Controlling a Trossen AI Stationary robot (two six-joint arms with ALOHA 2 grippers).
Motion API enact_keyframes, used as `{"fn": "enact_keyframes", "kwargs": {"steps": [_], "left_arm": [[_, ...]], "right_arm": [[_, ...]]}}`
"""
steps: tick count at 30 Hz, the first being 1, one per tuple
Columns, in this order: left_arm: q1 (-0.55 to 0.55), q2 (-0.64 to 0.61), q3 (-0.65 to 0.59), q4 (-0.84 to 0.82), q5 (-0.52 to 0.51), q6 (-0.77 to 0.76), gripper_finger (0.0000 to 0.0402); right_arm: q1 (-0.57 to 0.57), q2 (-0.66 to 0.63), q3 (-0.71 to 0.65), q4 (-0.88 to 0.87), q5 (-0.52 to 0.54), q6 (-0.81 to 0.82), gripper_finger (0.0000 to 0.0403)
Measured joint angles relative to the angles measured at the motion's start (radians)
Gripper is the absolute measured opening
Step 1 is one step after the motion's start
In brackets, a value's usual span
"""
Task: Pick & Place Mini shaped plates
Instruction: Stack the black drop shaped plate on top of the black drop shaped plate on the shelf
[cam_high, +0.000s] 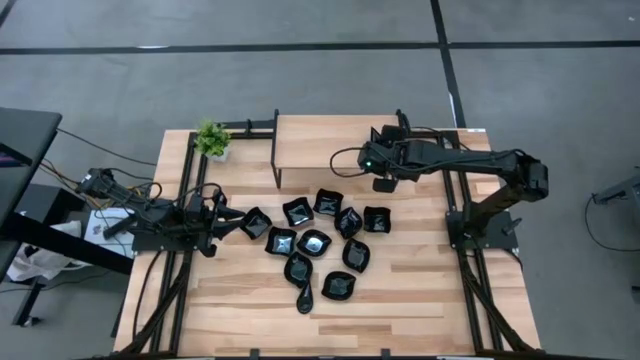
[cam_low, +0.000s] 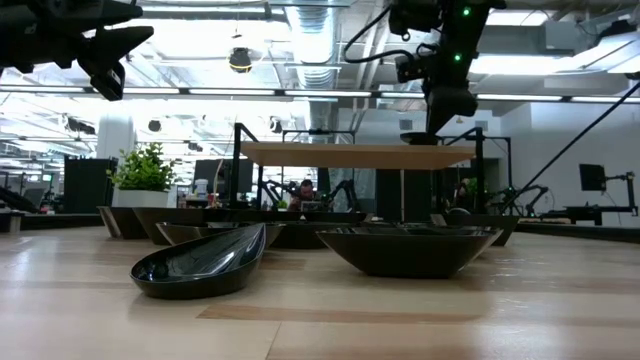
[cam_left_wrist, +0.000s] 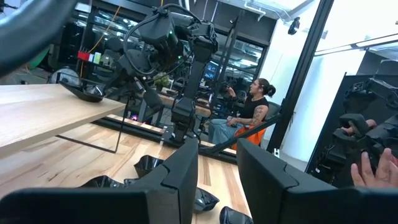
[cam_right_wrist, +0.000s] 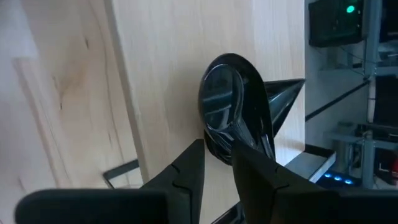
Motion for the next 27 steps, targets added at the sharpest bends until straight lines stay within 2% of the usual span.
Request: {"fn": "enact_keyframes", "kwargs": {"steps": [7,13,17,22,24,27], "left_arm": [[0.000,0.000,0.000,0.000,0.000,0.000,0.0112],[0.000,0.000,0.000,0.000,0.000,0.000,0.0112],[0.000,0.000,0.000,0.000,0.000,0.000,0.0112],[0.000,0.000,0.000,0.000,0.000,0.000,0.0112],[0.000,0.000,0.000,0.000,0.000,0.000,0.0112],[0.000,0.000,0.000,0.000,0.000,0.000,0.0112]], "right_arm": [[0.077,0.000,0.000,0.074,0.089,-0.033,0.0076],[0.115,0.000,0.001,0.272,0.151,-0.174,0.0075],[0.055,0.000,0.042,0.387,0.151,-0.313,0.0065],[-0.060,0.000,0.059,0.635,0.141,-0.481,0.0021],[-0.108,0.000,0.059,0.720,0.092,-0.522,0.0006],[-0.175,0.028,0.061,0.815,0.017,-0.518,0.0005]]}}
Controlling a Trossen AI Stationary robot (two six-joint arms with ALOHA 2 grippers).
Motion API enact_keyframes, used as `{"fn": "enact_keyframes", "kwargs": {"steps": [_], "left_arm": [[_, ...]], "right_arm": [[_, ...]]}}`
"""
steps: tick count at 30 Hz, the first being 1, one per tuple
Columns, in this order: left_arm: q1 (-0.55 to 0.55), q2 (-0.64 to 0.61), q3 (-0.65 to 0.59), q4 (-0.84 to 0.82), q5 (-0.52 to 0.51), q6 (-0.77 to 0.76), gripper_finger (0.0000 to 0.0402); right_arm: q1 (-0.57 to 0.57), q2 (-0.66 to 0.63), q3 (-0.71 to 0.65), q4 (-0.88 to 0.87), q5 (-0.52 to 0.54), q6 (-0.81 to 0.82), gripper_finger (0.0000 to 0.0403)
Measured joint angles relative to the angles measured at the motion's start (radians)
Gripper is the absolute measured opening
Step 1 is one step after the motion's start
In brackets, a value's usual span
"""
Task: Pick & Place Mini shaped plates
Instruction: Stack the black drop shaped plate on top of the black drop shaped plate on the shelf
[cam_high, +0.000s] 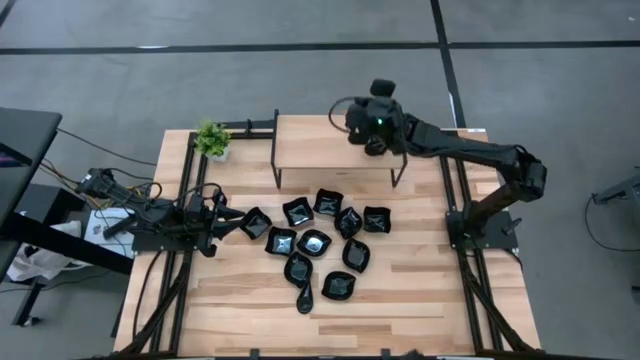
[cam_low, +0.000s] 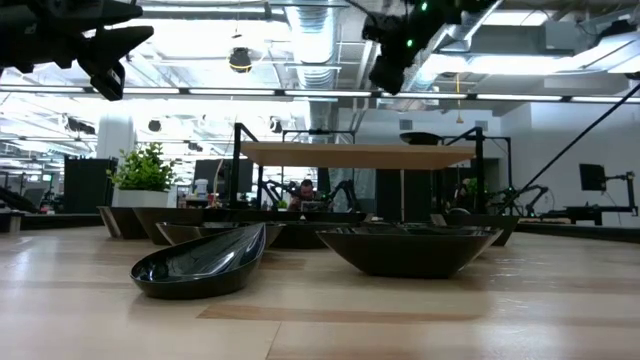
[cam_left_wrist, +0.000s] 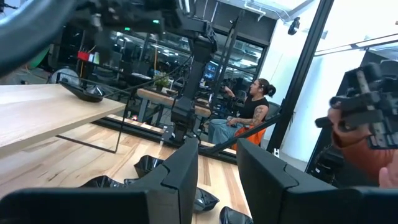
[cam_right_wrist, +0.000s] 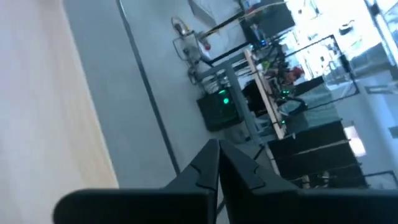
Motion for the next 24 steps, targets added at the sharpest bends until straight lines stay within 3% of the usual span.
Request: {"fn": "enact_keyframes", "kwargs": {"steps": [8,24], "left_arm": [[0.000,0.000,0.000,0.000,0.000,0.000,0.0112],[0.000,0.000,0.000,0.005,0.000,0.000,0.0112]], "right_arm": [[-0.104,0.125,-0.004,0.069,-0.052,-0.012,0.0001],[-0.100,0.170,-0.003,0.074,-0.082,-0.042,0.0000]]}}
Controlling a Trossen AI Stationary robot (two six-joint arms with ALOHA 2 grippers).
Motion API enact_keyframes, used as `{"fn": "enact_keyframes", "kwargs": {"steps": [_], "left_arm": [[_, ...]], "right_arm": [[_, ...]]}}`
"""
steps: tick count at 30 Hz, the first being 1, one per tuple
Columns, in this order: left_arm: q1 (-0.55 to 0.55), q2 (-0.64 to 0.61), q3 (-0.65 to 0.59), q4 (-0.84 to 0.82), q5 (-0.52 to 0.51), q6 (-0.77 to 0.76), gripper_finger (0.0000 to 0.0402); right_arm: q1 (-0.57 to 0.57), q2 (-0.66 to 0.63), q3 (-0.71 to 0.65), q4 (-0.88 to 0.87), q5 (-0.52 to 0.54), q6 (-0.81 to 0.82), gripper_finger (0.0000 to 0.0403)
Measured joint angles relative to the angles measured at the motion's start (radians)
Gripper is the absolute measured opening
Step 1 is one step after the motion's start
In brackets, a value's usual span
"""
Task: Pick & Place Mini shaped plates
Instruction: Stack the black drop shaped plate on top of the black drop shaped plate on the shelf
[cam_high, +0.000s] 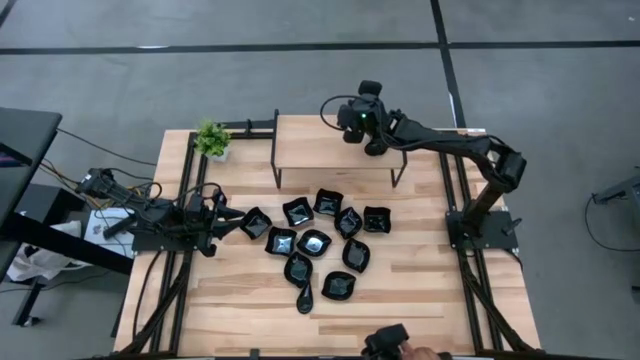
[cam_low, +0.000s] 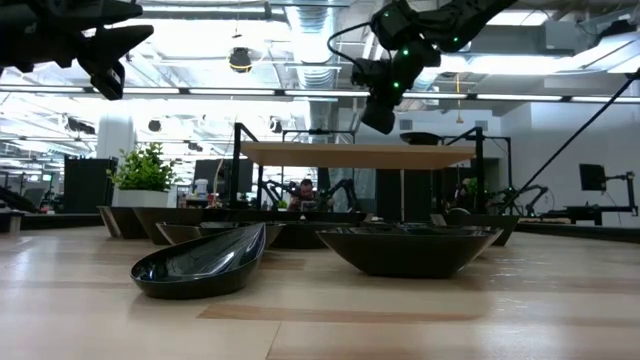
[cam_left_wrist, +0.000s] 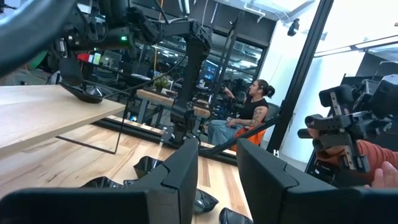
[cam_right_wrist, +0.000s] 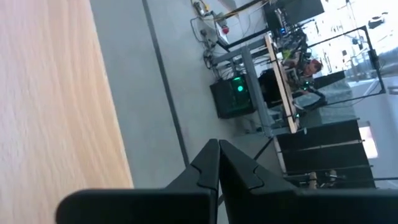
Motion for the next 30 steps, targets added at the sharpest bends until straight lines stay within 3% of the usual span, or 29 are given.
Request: {"fn": "enact_keyframes", "kwargs": {"steps": [30], "left_arm": [[0.000,0.000,0.000,0.009,0.000,0.000,0.0112]], "right_arm": [[0.008,0.065,-0.014,-0.045,0.031,0.002,0.0000]]}}
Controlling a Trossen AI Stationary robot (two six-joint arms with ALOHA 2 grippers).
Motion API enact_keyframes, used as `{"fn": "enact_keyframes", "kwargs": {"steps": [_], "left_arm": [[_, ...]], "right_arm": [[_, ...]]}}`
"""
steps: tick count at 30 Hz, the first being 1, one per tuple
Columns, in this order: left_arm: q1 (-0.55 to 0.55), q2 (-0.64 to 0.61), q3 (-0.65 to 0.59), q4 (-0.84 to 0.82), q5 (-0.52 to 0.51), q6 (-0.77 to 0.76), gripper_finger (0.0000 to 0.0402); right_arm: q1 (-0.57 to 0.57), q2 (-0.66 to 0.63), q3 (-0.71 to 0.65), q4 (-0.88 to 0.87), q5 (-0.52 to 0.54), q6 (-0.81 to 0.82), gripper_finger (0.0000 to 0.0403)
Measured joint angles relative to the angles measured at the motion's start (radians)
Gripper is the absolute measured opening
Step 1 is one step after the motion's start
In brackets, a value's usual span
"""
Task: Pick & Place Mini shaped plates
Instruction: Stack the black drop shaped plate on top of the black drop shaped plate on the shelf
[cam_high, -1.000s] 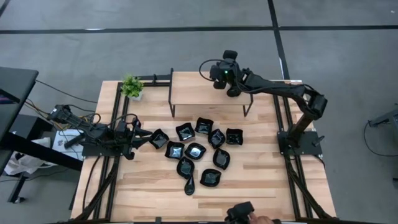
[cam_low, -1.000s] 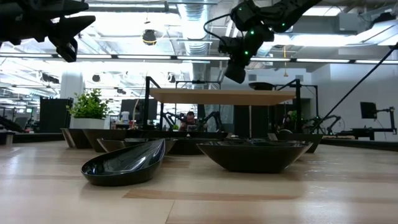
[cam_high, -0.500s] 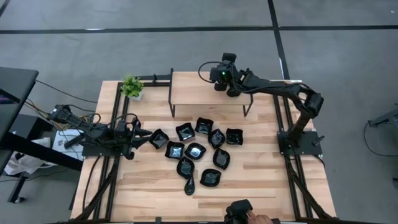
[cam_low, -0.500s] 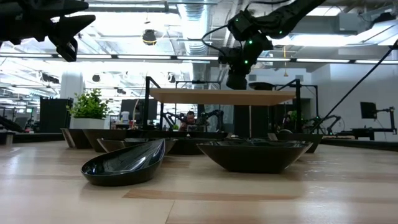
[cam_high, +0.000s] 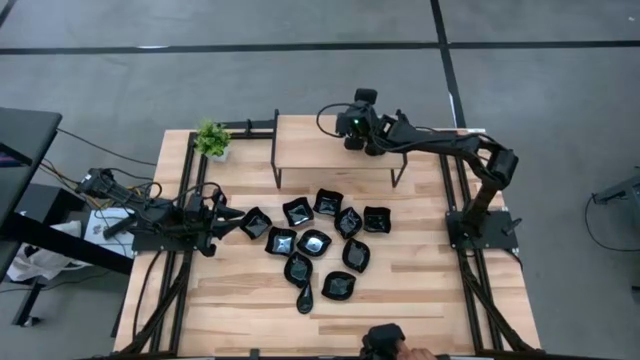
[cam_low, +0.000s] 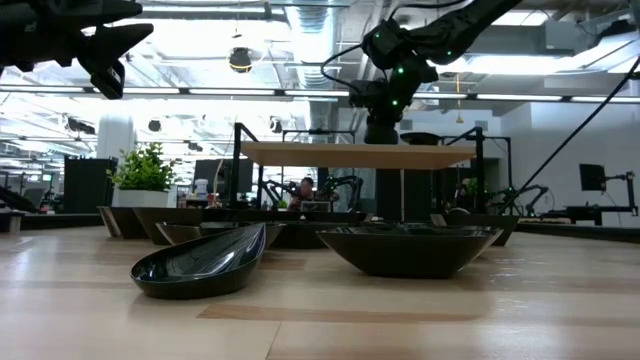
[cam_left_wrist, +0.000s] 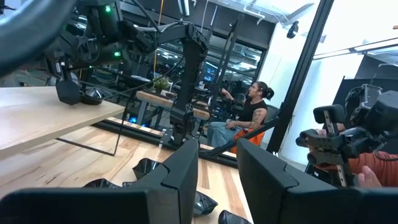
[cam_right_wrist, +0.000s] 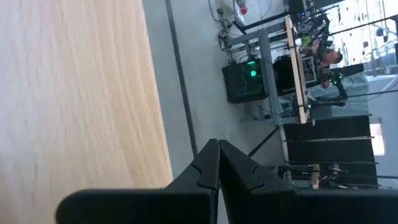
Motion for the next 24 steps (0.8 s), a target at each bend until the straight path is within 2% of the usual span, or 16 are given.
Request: {"fn": "enact_keyframes", "kwargs": {"steps": [24], "left_arm": [[0.000,0.000,0.000,0.001,0.000,0.000,0.0112]], "right_arm": [[0.040,-0.014,0.000,-0.050,0.083,0.006,0.0000]]}}
